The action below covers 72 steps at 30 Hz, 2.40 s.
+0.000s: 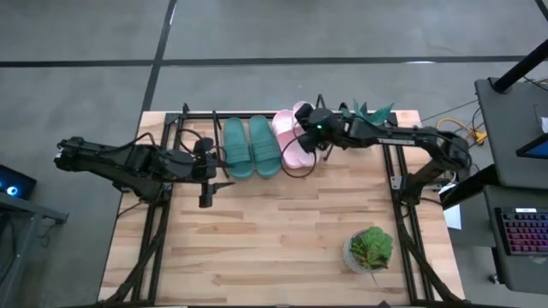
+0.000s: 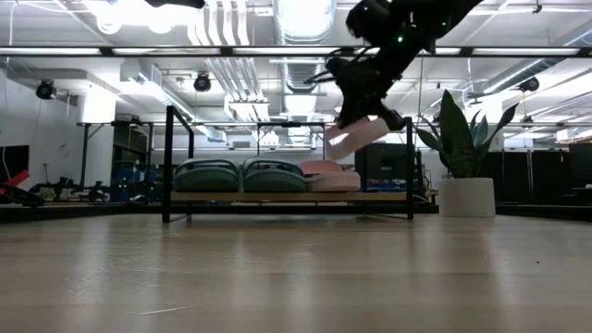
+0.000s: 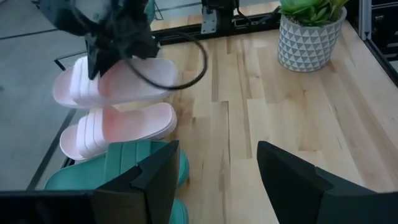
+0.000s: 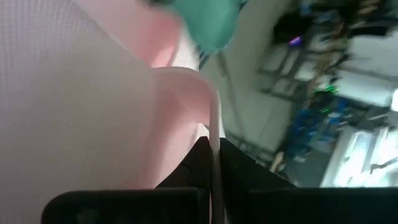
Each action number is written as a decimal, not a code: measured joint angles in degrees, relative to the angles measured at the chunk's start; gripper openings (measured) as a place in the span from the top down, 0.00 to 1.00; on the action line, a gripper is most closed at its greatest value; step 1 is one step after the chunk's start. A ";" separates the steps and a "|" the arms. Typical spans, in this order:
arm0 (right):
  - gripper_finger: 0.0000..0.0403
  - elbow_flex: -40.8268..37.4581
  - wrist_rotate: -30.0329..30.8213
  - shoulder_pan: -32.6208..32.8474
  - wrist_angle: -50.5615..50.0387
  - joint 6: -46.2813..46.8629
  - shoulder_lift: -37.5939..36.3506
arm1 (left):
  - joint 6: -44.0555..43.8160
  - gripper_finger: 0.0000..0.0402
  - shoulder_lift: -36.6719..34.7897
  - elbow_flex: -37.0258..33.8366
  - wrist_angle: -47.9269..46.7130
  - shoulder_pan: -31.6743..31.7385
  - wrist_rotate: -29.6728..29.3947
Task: Pick and place slides into the shelf
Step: Put the pink slide on the shelf
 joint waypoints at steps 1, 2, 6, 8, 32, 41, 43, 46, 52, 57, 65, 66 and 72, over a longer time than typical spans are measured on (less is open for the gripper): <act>0.98 0.69 1.41 -0.01 -0.51 0.00 0.77 | -0.01 0.50 0.23 -0.05 0.00 0.00 0.00; 0.98 1.30 2.84 -0.01 -0.41 -0.02 1.27 | -0.02 0.50 0.41 -0.05 0.08 0.00 0.01; 0.98 1.46 3.43 -0.28 -0.52 -1.80 1.03 | -0.35 0.50 0.97 -0.14 0.30 0.00 0.00; 0.98 0.98 2.93 -0.28 -0.82 -2.60 0.00 | -0.35 0.50 1.25 -0.14 0.02 0.00 0.02; 0.98 -2.06 1.99 -2.20 -9.84 -2.11 -0.04 | 1.33 0.50 2.68 -0.03 1.56 0.04 0.00; 0.98 -2.13 0.88 -2.16 -10.20 3.27 1.84 | 1.47 0.50 2.97 -0.05 1.45 0.04 0.02; 0.98 -2.20 0.86 -2.16 -10.39 6.74 1.73 | 1.55 0.50 2.99 -0.07 1.46 0.04 0.00; 0.97 -2.27 0.95 -2.22 -10.62 10.27 1.01 | 1.55 0.50 2.97 -0.07 1.49 0.04 0.00; 0.89 -2.29 0.95 -2.15 -10.91 13.62 -0.37 | 1.55 0.50 2.97 -0.07 1.60 0.04 0.01; 0.79 -2.33 1.26 -2.13 -11.01 15.06 -0.83 | 1.54 0.50 2.97 -0.05 1.74 0.04 0.00; 0.67 -2.38 7.40 -1.13 -11.18 15.63 -1.33 | 1.53 0.50 2.97 -0.07 1.71 0.04 0.00; 0.66 -2.38 8.51 -0.96 -11.15 15.61 -1.35 | 1.53 0.50 2.97 -0.06 1.71 0.04 0.01; 0.65 -2.36 8.88 -0.32 -10.64 16.16 -1.84 | 1.53 0.50 2.97 -0.05 1.69 0.04 0.00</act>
